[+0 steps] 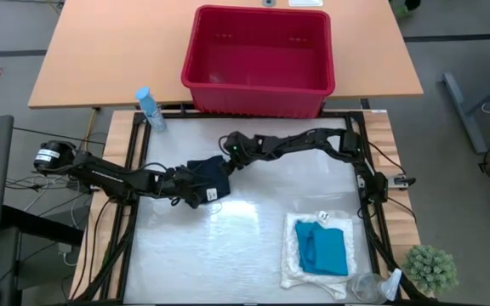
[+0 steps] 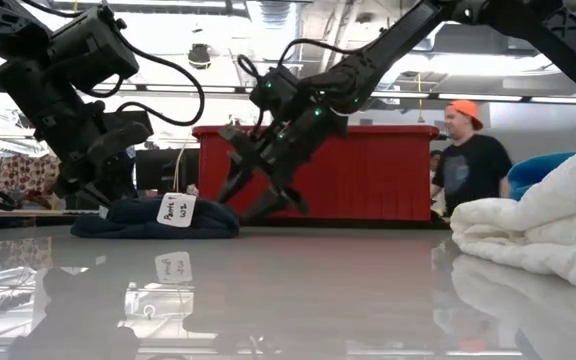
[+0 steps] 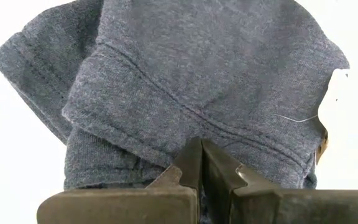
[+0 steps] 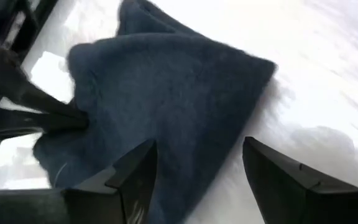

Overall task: Fold laundry
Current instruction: Stack the folded dark blue shorts on top of the folded blue shorts

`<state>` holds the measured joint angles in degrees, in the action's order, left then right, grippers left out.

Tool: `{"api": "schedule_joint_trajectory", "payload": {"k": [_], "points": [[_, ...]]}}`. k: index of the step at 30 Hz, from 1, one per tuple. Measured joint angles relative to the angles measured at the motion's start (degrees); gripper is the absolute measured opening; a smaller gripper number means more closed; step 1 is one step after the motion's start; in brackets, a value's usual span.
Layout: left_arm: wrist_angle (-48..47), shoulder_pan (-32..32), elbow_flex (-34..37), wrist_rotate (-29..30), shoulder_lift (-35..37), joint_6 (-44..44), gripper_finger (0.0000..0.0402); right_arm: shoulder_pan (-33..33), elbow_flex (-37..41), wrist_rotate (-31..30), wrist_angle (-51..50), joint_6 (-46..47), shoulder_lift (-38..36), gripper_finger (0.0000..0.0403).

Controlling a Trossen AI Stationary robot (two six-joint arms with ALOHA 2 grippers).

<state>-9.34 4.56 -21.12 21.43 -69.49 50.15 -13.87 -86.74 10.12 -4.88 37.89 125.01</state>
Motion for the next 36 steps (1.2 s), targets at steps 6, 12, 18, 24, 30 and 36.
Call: {"api": "schedule_joint_trajectory", "payload": {"k": [6,12,18,24,30,36], "points": [[0.2,0.0,0.0,0.7,0.0,0.1,0.0000,0.7,0.0,-1.5,2.0,2.0,0.2,0.0260],[0.9,0.0,0.0,1.3,0.0,0.2,0.0000,1.8,-0.5,1.2,5.3,6.9,4.3,0.0260],[1.9,0.0,0.0,1.7,0.0,0.6,0.0000,1.7,-0.7,3.9,4.2,7.6,5.0,0.0216],[4.6,-0.1,0.0,3.1,0.0,0.2,0.0000,1.0,-0.6,8.9,2.9,6.7,5.1,0.0040],[6.9,-0.5,-2.3,1.2,0.0,-5.1,0.0000,1.1,-0.4,10.1,0.1,6.7,3.7,0.0029],[6.6,-0.7,-5.2,-1.4,0.2,-7.0,0.0000,1.0,-0.2,8.8,-7.7,6.4,-1.8,0.0029]]}}
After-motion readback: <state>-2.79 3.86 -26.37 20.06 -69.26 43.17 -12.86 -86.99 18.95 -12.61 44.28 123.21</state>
